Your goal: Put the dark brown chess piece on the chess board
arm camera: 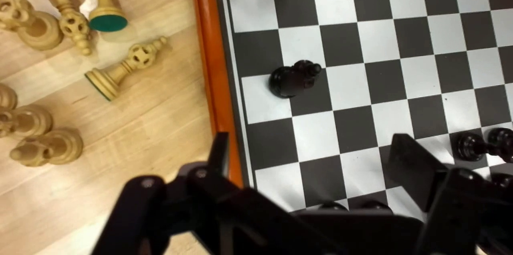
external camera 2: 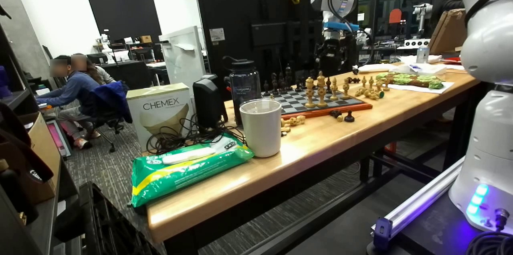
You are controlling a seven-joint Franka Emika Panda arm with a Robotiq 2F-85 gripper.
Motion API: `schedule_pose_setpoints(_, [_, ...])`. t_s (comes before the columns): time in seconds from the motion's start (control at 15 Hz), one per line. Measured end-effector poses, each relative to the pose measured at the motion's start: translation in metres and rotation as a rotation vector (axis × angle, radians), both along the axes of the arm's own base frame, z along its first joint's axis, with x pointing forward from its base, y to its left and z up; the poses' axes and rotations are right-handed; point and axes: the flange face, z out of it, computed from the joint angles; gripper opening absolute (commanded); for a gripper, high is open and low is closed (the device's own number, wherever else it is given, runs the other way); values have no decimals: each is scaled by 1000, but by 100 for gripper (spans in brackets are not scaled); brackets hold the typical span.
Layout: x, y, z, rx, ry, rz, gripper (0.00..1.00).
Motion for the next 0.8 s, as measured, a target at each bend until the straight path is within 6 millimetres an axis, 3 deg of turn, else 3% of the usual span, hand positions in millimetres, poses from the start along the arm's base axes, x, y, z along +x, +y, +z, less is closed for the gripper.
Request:
schedule_pose_setpoints(0.4, [-1,7,-16,-36,-22,28,100])
schedule_pose_setpoints(0.8, [-14,17,-3,-47,-25,68,100])
